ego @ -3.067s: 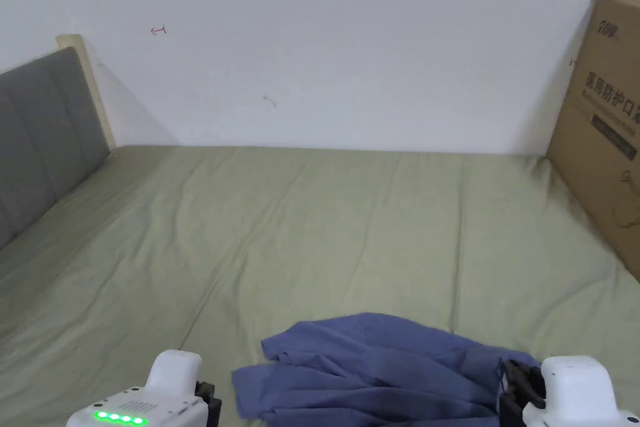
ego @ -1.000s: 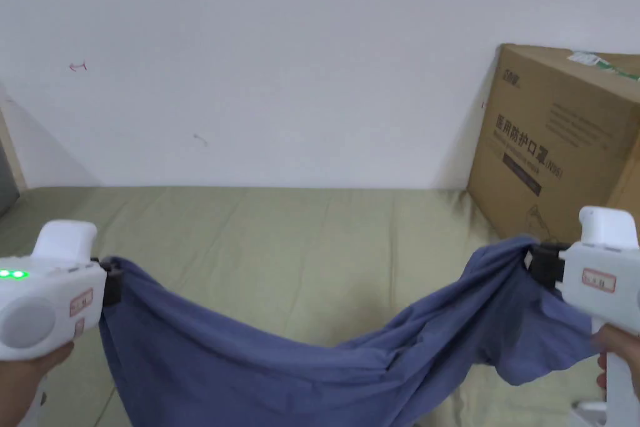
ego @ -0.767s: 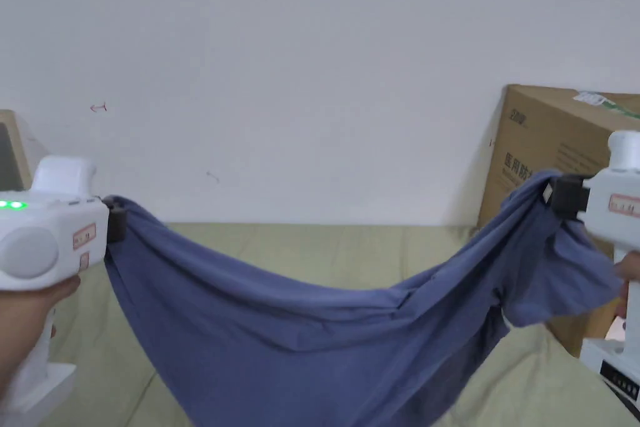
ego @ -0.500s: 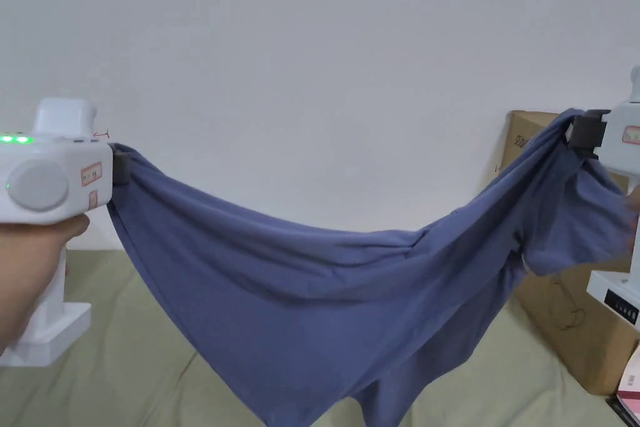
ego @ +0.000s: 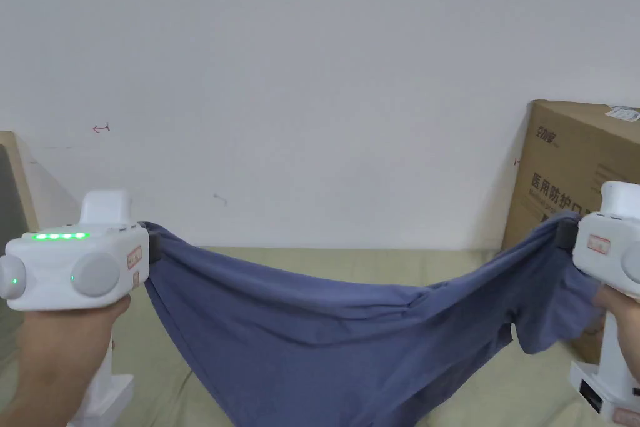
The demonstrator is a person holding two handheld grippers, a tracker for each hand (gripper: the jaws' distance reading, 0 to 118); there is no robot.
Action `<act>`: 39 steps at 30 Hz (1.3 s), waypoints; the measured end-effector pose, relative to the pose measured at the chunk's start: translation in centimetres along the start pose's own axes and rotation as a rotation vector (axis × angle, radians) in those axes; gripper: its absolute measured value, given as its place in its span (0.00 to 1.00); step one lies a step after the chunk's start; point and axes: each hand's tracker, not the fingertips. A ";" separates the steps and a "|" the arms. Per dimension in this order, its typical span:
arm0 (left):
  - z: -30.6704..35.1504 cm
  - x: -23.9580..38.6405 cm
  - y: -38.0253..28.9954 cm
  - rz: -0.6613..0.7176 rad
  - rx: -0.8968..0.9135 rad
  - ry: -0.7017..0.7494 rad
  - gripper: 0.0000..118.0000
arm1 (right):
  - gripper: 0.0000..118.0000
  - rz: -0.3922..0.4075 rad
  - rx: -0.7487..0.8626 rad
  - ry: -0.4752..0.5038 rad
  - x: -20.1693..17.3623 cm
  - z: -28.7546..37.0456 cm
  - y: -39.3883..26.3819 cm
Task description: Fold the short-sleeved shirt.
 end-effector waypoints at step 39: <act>29.2 2.0 -18.7 -0.086 0.238 -0.087 0.00 | 0.67 0.106 0.174 0.235 1.1 28.0 -17.9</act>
